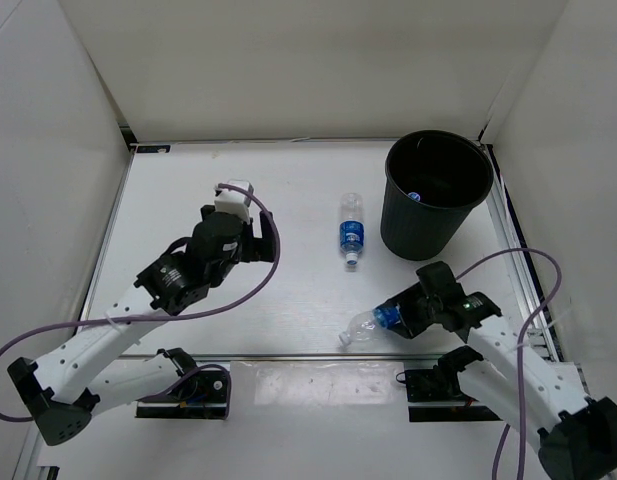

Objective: Put the plastic bottles in the bin

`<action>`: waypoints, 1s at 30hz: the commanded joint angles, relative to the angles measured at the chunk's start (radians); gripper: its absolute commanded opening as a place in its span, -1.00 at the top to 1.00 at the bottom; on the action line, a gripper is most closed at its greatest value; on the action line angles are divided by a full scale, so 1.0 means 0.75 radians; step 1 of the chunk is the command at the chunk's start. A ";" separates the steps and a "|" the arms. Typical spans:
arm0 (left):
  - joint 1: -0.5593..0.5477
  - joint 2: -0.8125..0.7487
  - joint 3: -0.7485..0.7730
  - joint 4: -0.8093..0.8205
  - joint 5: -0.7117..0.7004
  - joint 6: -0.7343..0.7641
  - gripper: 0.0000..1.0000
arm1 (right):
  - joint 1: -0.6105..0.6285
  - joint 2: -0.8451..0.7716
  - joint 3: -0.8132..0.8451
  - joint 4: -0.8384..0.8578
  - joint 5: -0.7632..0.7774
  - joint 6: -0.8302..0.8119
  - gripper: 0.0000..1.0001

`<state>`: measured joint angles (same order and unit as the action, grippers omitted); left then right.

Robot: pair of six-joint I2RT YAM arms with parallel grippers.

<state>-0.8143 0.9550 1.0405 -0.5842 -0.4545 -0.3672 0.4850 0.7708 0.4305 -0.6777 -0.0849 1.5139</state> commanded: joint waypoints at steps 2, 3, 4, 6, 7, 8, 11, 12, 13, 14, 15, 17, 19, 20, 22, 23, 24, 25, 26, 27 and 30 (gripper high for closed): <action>0.016 0.034 0.032 -0.006 -0.036 -0.005 -1.00 | 0.040 -0.119 0.304 -0.213 0.003 -0.137 0.87; 0.016 0.052 0.032 -0.006 -0.036 -0.005 -1.00 | 0.057 -0.156 0.378 -0.244 0.019 -0.157 0.91; 0.016 0.052 0.044 -0.006 -0.036 -0.020 -1.00 | 0.073 -0.171 0.456 -0.311 0.043 -0.171 0.96; 0.032 0.091 0.059 -0.006 -0.022 -0.032 -1.00 | 0.088 -0.183 0.717 -0.368 0.156 -0.241 0.96; 0.061 0.105 0.075 -0.006 0.013 -0.032 -1.00 | 0.088 -0.183 0.818 -0.415 0.213 -0.284 0.96; 0.073 0.140 0.095 -0.006 0.033 -0.032 -1.00 | 0.088 -0.126 0.924 -0.436 0.276 -0.389 0.98; 0.132 0.231 0.169 -0.080 0.105 -0.089 -1.00 | 0.075 0.059 1.356 -0.471 0.522 -0.588 0.98; 0.145 0.256 0.187 -0.098 0.105 -0.120 -1.00 | 0.075 0.113 1.458 -0.483 0.589 -0.716 0.98; 0.157 0.277 0.208 -0.117 0.105 -0.136 -1.00 | 0.075 0.164 1.635 -0.483 0.740 -0.772 0.98; 0.171 0.293 0.222 -0.117 0.105 -0.150 -1.00 | 0.075 0.254 1.702 -0.453 0.818 -0.836 0.98; 0.171 0.312 0.222 -0.117 0.089 -0.185 -1.00 | 0.075 0.291 1.753 -0.357 0.902 -0.978 0.98; 0.188 0.330 0.239 -0.117 0.089 -0.202 -1.00 | 0.075 0.369 1.784 -0.180 1.049 -1.150 0.98; 0.202 0.375 0.263 -0.117 0.121 -0.196 -1.00 | 0.041 0.424 1.784 0.003 1.183 -1.334 0.96; 0.202 0.389 0.275 -0.117 0.158 -0.177 -1.00 | 0.006 0.505 1.811 0.089 1.183 -1.451 0.96; 0.202 0.404 0.300 -0.117 0.170 -0.161 -1.00 | -0.113 0.594 1.894 0.090 1.183 -1.477 0.96; 0.202 0.404 0.300 -0.117 0.170 -0.161 -1.00 | -0.141 0.653 1.895 0.090 1.132 -1.477 0.96; 0.202 0.404 0.300 -0.117 0.170 -0.161 -1.00 | -0.190 0.674 1.895 0.090 1.132 -1.491 0.96; 0.202 0.416 0.312 -0.117 0.183 -0.161 -1.00 | -0.211 0.704 1.895 0.090 1.103 -1.491 0.96; 0.202 0.416 0.312 -0.117 0.183 -0.161 -1.00 | -0.245 0.705 1.878 0.077 1.075 -1.491 0.82; 0.202 0.428 0.312 -0.117 0.195 -0.161 -1.00 | -0.246 0.719 1.860 0.057 1.026 -1.440 0.69; 0.202 0.441 0.312 -0.105 0.232 -0.161 -1.00 | -0.246 0.719 1.825 -0.037 0.940 -1.393 -0.36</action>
<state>-0.6655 1.2892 1.2392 -0.6659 -0.3241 -0.4870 0.3027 1.3613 1.7958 -0.6975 0.6621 0.4858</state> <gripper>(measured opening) 0.998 0.637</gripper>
